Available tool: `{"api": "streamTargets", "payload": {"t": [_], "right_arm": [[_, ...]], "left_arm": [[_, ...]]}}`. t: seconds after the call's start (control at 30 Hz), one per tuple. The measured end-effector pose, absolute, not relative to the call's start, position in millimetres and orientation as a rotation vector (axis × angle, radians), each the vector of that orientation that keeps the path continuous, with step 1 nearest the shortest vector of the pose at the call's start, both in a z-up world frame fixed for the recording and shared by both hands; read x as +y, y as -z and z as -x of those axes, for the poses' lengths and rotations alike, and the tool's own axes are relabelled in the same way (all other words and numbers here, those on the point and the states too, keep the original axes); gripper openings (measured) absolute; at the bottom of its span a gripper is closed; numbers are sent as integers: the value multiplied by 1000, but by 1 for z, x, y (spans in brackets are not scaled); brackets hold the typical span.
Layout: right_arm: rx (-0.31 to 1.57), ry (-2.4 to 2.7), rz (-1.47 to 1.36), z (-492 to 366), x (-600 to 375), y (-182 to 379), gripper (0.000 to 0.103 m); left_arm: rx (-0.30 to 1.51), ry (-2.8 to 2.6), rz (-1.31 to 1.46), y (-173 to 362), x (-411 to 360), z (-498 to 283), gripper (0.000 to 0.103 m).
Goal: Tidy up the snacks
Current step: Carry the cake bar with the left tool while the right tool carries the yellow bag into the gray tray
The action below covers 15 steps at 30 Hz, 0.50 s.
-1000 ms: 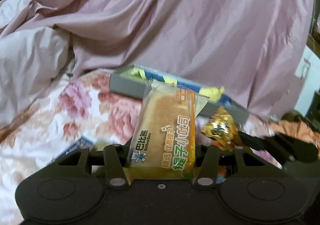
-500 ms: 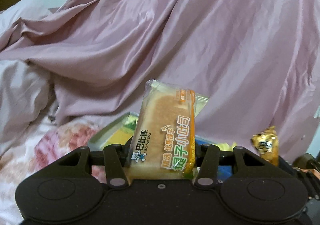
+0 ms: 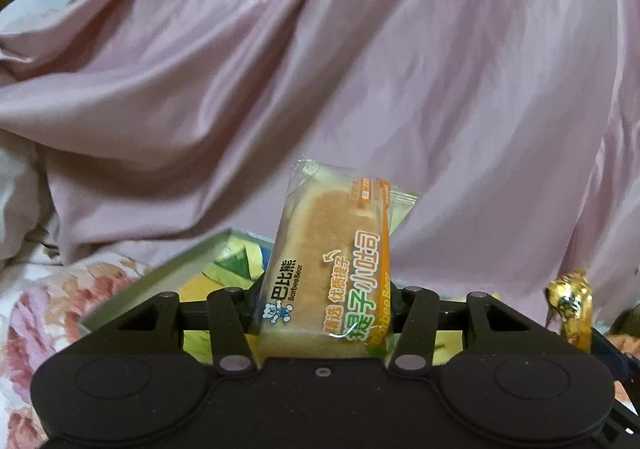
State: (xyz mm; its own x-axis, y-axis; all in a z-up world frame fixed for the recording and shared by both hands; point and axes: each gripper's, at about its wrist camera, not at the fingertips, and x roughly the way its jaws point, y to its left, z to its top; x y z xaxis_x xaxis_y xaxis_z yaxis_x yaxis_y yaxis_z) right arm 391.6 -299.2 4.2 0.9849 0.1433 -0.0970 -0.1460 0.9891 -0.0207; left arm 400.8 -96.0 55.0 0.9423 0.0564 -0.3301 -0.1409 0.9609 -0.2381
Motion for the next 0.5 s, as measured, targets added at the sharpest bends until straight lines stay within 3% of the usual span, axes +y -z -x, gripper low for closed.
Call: {"api": "streamTargets", "payload": {"t": [0.5], "right_arm": [[298, -252, 71, -408, -278, 10, 50]], "left_arm": [[452, -96, 207, -22, -105, -407, 52]]}}
